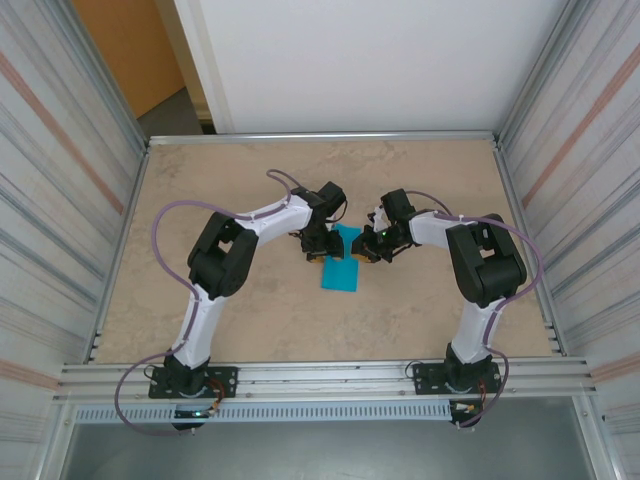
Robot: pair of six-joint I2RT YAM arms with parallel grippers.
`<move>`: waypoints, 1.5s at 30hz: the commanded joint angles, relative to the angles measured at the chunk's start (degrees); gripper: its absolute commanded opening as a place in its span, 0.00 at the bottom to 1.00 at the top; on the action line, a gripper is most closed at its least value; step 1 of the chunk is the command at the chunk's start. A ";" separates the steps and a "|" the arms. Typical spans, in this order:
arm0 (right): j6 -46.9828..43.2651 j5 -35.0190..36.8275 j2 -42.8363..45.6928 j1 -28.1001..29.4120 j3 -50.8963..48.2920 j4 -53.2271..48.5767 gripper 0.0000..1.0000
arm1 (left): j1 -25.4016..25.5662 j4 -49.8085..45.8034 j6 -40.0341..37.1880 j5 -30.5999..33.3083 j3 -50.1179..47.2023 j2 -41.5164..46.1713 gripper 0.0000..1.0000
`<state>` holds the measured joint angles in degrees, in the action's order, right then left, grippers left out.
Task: Fold a paper plane with a square sheet of paper (pick it up from the middle)
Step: First fold in half a square sheet of paper at the center of the table, then hold the square sheet of paper at the center of the table.
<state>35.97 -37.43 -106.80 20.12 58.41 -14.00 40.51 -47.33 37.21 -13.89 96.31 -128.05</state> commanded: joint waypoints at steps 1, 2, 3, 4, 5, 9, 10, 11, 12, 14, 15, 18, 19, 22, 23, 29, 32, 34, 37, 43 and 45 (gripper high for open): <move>0.16 -1.16 0.16 -0.29 0.87 -0.56 0.15 | 3.13 4.69 0.98 -3.49 -5.68 -13.32 0.46; 0.16 -1.29 0.02 -0.31 0.83 -0.59 0.15 | 3.00 4.62 1.21 -3.44 -5.65 -13.37 0.46; 0.16 -1.26 -0.13 -0.27 0.66 -0.47 0.15 | 2.99 4.57 1.27 -3.51 -5.67 -13.37 0.46; 0.22 -1.24 -0.22 -0.31 0.48 -0.41 0.14 | 2.95 4.53 1.45 -3.45 -5.70 -13.37 0.46; 0.24 -1.32 -0.25 -0.26 0.38 -0.32 0.15 | 3.02 4.53 1.46 -3.58 -5.65 -13.37 0.46; 0.16 -1.55 -0.59 -0.26 0.23 -0.31 0.15 | 2.95 4.55 1.37 -3.77 -5.52 -13.48 0.46; 0.16 -1.60 -0.72 -0.32 0.25 -0.33 0.15 | 2.91 4.58 1.32 -3.78 -5.46 -13.55 0.46; 0.16 -1.76 -0.91 -0.26 0.35 -0.32 0.15 | 2.91 4.51 1.45 -3.81 -5.52 -13.55 0.46; 0.07 -1.84 -1.19 -0.31 0.39 -0.49 0.15 | 2.83 4.49 1.45 -3.86 -5.44 -13.63 0.46; -0.08 -1.77 -1.71 -0.26 0.31 -0.67 0.14 | 2.90 4.39 1.37 -3.91 -5.36 -13.68 0.46; -0.19 -1.65 -1.93 -0.27 0.29 -0.80 0.14 | 2.90 4.35 1.37 -3.86 -5.34 -13.71 0.46; -0.61 -0.52 -2.72 -0.27 0.27 -1.60 0.14 | 2.91 4.35 1.29 -3.86 -5.39 -13.71 0.46; -0.84 0.24 -3.03 -0.26 0.30 -2.08 0.14 | 2.90 4.29 1.27 -3.86 -5.42 -13.66 0.46; -1.44 1.87 -4.18 -0.38 0.01 -2.93 0.12 | 2.86 4.25 1.28 -3.86 -5.43 -13.56 0.46; -1.74 2.74 -4.56 -0.37 -0.14 -3.47 0.12 | 2.83 4.19 1.28 -3.86 -5.50 -13.54 0.46; -3.86 8.19 -6.32 -0.26 -1.17 -6.61 0.09 | 2.59 5.96 3.04 -3.03 -7.38 -7.21 0.42; -4.38 10.47 -7.23 -0.11 -1.24 -7.47 0.08 | 1.91 9.72 5.78 -2.98 -8.80 0.22 0.41; -4.77 11.87 -8.24 0.08 -1.22 -7.70 0.07 | 1.08 11.75 6.77 -2.01 -9.28 5.03 0.42; -5.61 13.33 -9.89 0.41 -0.44 -8.69 0.05 | -0.74 13.13 6.92 -1.02 -10.36 11.37 0.44; -7.05 15.61 -11.93 1.62 1.52 -11.04 0.05 | -4.51 20.81 4.56 -6.22 -17.13 19.23 0.45; -7.23 15.89 -12.61 1.85 2.11 -11.66 0.05 | -4.78 23.91 2.89 -9.88 -18.51 20.12 0.42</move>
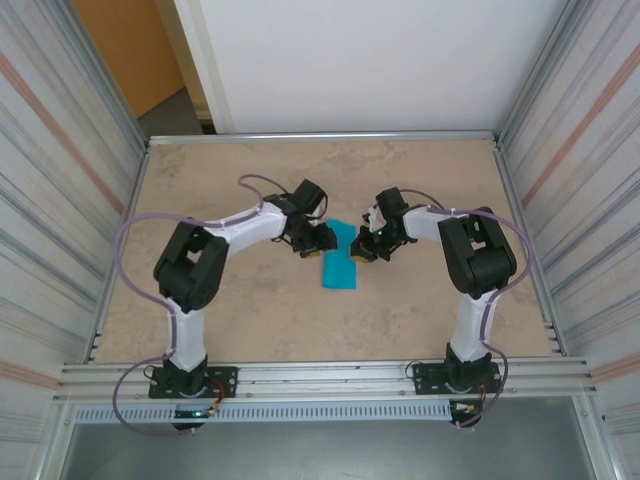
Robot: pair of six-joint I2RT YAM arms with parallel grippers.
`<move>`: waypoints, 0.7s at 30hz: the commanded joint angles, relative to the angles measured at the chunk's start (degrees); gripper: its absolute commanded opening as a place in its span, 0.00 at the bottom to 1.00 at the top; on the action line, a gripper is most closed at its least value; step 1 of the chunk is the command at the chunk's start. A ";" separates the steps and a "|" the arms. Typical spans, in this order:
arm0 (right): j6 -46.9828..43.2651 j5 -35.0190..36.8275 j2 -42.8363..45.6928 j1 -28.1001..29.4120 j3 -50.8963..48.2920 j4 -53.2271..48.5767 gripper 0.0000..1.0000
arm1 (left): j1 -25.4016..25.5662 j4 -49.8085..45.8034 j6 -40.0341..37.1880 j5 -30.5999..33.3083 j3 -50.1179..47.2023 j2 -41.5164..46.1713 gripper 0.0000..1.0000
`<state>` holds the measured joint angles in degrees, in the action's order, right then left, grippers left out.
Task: Fold a paper plane with a square sheet of paper (pick it up from the middle)
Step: Hold the square sheet of paper at the center of the table, then first fold the square sheet of paper in half at the center of the table.
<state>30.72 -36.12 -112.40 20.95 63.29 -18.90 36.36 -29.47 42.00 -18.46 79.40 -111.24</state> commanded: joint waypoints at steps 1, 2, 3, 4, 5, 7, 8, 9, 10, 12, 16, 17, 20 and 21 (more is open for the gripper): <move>-2.06 14.67 -7.26 1.11 -2.67 -6.88 0.05 | -0.61 7.17 -2.39 -7.13 -1.71 3.19 0.40; -2.28 14.80 -7.48 1.24 -2.55 -7.04 0.05 | -0.46 8.17 -2.56 -9.18 -1.87 2.82 0.39; -2.33 15.03 -7.62 1.23 -2.40 -7.31 0.05 | -0.26 9.51 -2.58 -10.87 -2.03 2.34 0.36; -2.44 15.31 -7.64 1.30 -2.31 -7.49 0.05 | -0.11 10.57 -2.53 -12.27 -2.22 1.80 0.33; -2.62 15.51 -7.71 1.29 -2.33 -7.67 0.05 | 0.09 11.23 -2.46 -13.47 -2.09 0.99 0.31; -2.80 15.84 -7.66 1.24 -2.38 -7.93 0.05 | 0.45 11.01 -2.65 -14.71 -1.17 -0.83 0.25; -2.88 15.99 -7.79 1.29 -2.40 -8.05 0.05 | 0.55 10.48 -2.79 -15.06 -0.65 -1.81 0.23; -2.99 16.02 -7.87 1.36 -2.30 -8.26 0.05 | 0.66 10.24 -2.80 -15.32 -0.28 -2.64 0.22; -3.07 16.03 -7.94 1.27 -2.25 -8.43 0.05 | 0.69 10.05 -2.80 -15.55 -0.07 -3.32 0.20; -3.11 16.16 -7.99 1.33 -2.20 -8.71 0.05 | 0.65 9.25 -2.82 -16.01 0.75 -4.82 0.18; -3.15 16.36 -8.10 1.42 -1.79 -9.33 0.05 | 0.73 7.62 -3.15 -16.70 2.61 -7.51 0.15; -3.13 16.51 -8.23 1.40 -1.59 -9.49 0.05 | 0.76 7.44 -3.15 -16.75 2.86 -8.04 0.14; -3.12 16.74 -8.43 1.53 -1.39 -10.16 0.05 | 0.56 7.06 -2.86 -15.88 3.20 -8.47 0.13; -3.29 16.87 -8.54 1.55 -1.35 -10.32 0.06 | 0.34 7.15 -2.73 -15.83 3.08 -10.32 0.12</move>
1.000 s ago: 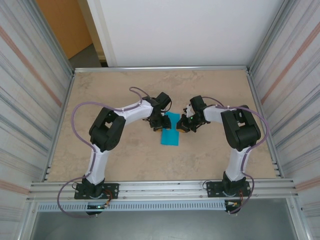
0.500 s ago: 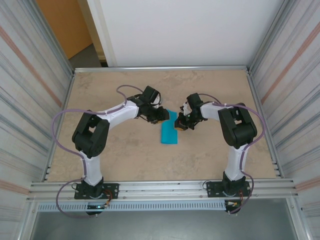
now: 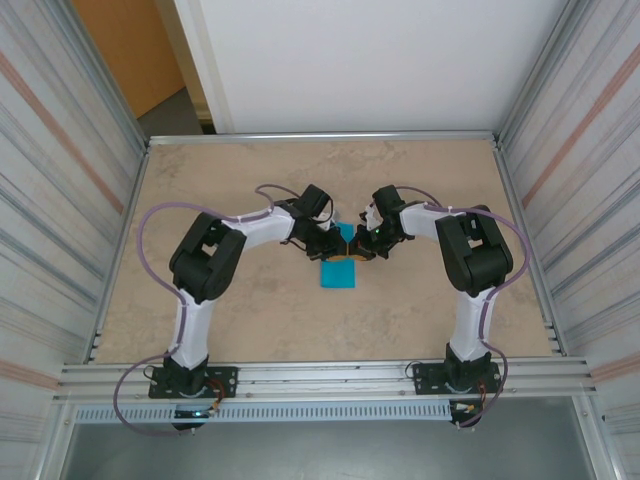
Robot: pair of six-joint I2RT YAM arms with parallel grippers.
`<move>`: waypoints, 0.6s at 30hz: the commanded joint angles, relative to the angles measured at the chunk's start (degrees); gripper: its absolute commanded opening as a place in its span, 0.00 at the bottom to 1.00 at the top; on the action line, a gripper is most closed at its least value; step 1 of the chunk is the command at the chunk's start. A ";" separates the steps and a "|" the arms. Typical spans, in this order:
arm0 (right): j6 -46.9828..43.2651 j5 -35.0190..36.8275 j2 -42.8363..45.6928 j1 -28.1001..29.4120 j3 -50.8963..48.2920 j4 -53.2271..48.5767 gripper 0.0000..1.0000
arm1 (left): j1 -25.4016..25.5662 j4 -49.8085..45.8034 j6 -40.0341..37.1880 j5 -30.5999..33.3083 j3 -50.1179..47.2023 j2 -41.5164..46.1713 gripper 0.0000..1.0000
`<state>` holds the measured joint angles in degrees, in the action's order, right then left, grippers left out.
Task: Fold a paper plane with a square sheet of paper (pick it up from the middle)
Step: First fold the square sheet of paper in half at the center of the table.
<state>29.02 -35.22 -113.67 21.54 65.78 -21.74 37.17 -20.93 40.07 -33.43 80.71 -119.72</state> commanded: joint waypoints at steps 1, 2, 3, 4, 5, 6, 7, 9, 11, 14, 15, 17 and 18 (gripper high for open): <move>-1.52 15.97 -7.40 0.90 -3.75 -7.60 0.06 | -0.66 -1.20 -0.55 -0.89 1.62 -2.09 0.12; -1.61 16.08 -7.61 0.92 -3.73 -7.77 0.06 | -0.99 -0.31 -0.17 -1.46 1.16 -2.31 0.11; -1.67 16.28 -7.73 0.95 -3.80 -7.97 0.06 | -1.33 0.21 -0.05 -1.62 0.75 -2.36 0.11; -1.76 16.45 -7.86 0.96 -3.73 -8.21 0.06 | -1.63 0.32 -0.12 -1.49 0.36 -2.35 0.11; -1.80 16.63 -7.97 1.02 -3.73 -8.45 0.06 | -1.87 0.62 -0.28 -1.44 -0.06 -2.31 0.11; -1.90 16.74 -8.09 0.98 -3.74 -8.71 0.06 | -2.19 0.95 -0.28 -1.46 -0.60 -2.32 0.11; -2.03 16.94 -8.31 0.88 -3.66 -9.15 0.06 | -2.60 1.21 -0.28 -1.71 -1.09 -2.43 0.11; -2.15 17.20 -8.79 0.89 -3.61 -9.90 0.06 | -3.17 1.34 -0.61 -2.08 -2.12 -2.82 0.10; -2.31 17.76 -9.17 0.63 -3.72 -10.36 0.06 | -3.81 1.25 -1.34 -1.70 -3.68 -2.71 0.10; -2.42 17.85 -9.63 0.34 -3.68 -10.72 0.06 | -5.62 1.66 -2.12 -1.46 -7.00 -1.48 0.10; -2.40 17.96 -9.76 0.27 -3.73 -10.83 0.06 | -6.27 1.59 -2.41 -1.47 -8.02 -1.03 0.10; -2.57 18.08 -10.00 0.20 -3.71 -11.09 0.06 | -7.74 1.81 -3.24 -1.56 -10.44 0.88 0.10; -2.65 18.21 -10.10 0.09 -3.70 -11.12 0.06 | -8.40 1.58 -3.89 -1.53 -11.25 1.83 0.10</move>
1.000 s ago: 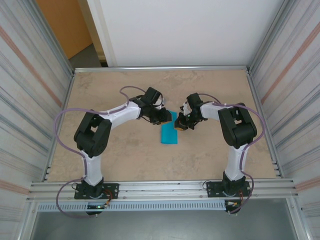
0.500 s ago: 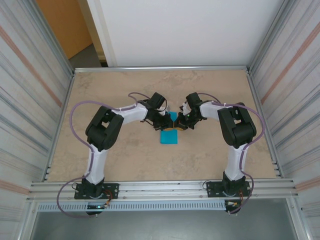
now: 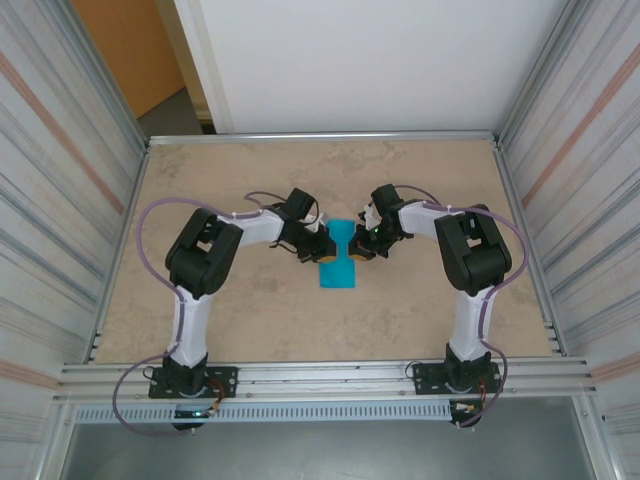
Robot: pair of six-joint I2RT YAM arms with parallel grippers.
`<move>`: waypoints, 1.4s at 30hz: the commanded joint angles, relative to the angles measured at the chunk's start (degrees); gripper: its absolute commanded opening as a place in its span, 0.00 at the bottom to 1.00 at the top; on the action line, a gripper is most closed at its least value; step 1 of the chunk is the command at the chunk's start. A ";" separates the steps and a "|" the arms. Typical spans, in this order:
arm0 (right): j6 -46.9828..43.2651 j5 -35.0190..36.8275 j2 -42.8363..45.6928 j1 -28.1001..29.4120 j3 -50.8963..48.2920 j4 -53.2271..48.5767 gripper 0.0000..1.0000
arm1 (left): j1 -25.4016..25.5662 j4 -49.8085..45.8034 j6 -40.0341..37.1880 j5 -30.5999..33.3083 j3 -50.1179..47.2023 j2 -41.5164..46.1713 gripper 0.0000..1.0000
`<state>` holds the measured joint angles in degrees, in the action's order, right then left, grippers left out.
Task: Fold a paper plane with a square sheet of paper (pick it up from the middle)
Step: First fold the square sheet of paper in half at the center of the table.
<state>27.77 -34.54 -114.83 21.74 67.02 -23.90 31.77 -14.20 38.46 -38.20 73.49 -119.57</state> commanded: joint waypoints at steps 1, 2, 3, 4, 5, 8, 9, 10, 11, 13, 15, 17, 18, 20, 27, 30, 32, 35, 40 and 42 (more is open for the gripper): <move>-1.48 17.54 -9.06 -0.20 -4.89 -9.05 0.06 | -3.76 -5.51 -3.15 3.23 -4.72 2.64 0.10; -1.62 17.51 -9.10 -0.26 -4.84 -9.14 0.06 | -4.53 -6.08 -3.94 3.30 -5.14 3.60 0.10; -1.69 17.43 -9.10 -0.36 -4.82 -9.25 0.06 | -5.21 -6.62 -4.46 3.30 -5.22 4.39 0.11; -1.82 17.37 -9.16 -0.39 -4.81 -9.24 0.06 | -5.79 -6.89 -5.08 3.07 -5.23 5.40 0.11; -1.82 17.36 -9.10 -0.46 -4.85 -9.32 0.06 | -6.16 -6.99 -5.34 2.82 -5.09 6.30 0.11; -1.84 17.17 -8.91 -0.51 -4.81 -9.33 0.06 | -6.13 -4.86 -4.71 0.72 -4.08 7.81 0.11; -1.85 17.14 -8.82 -0.53 -4.86 -9.33 0.06 | -5.69 -2.96 -3.72 -0.49 -3.84 8.03 0.11; -1.80 17.12 -8.77 -0.53 -4.85 -9.26 0.06 | -4.95 -0.39 -2.62 -1.67 -3.59 8.03 0.12; -1.69 17.10 -8.68 -0.51 -4.87 -9.26 0.06 | -4.31 1.21 -1.82 -2.32 -3.14 7.79 0.11; -1.58 17.14 -8.77 -0.49 -4.93 -9.10 0.06 | -2.40 4.06 -0.39 -3.31 -1.53 6.17 0.11; -1.40 16.86 -8.80 -0.40 -4.97 -8.86 0.06 | -0.62 5.25 0.42 -3.46 0.38 3.92 0.12; -1.31 16.73 -8.82 -0.46 -4.98 -8.82 0.06 | 0.44 5.60 1.19 -3.01 1.85 1.86 0.11; -1.34 16.75 -8.75 -0.40 -5.04 -8.79 0.06 | 0.61 6.41 1.84 -2.70 1.90 1.17 0.11; -1.31 16.81 -8.76 -0.44 -5.08 -8.79 0.06 | 0.28 7.95 2.88 -2.50 1.58 0.14 0.11; -1.49 17.26 -8.76 -0.51 -5.32 -8.81 0.06 | -2.19 4.73 0.03 1.28 0.15 -2.75 0.11; -1.46 17.83 -8.70 -0.42 -5.59 -8.71 0.06 | -4.32 3.54 -1.63 3.54 -1.53 -2.68 0.11; -1.51 17.84 -8.64 -0.48 -5.68 -8.65 0.06 | -6.26 2.89 -2.63 4.48 -2.57 -2.02 0.11; -1.70 17.84 -8.59 -0.48 -5.76 -8.56 0.06 | -9.54 2.39 -3.50 4.97 -3.90 0.48 0.11; -1.67 17.34 -8.60 -0.62 -6.03 -8.28 0.06 | -10.02 3.06 -3.98 2.91 -3.45 5.98 0.11; -1.58 17.23 -8.66 -0.62 -6.04 -8.09 0.06 | -8.38 5.37 -2.78 1.39 -3.10 7.29 0.11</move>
<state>27.35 -34.68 -115.00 21.41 67.13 -24.03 20.71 -9.30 36.16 -36.27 70.48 -116.90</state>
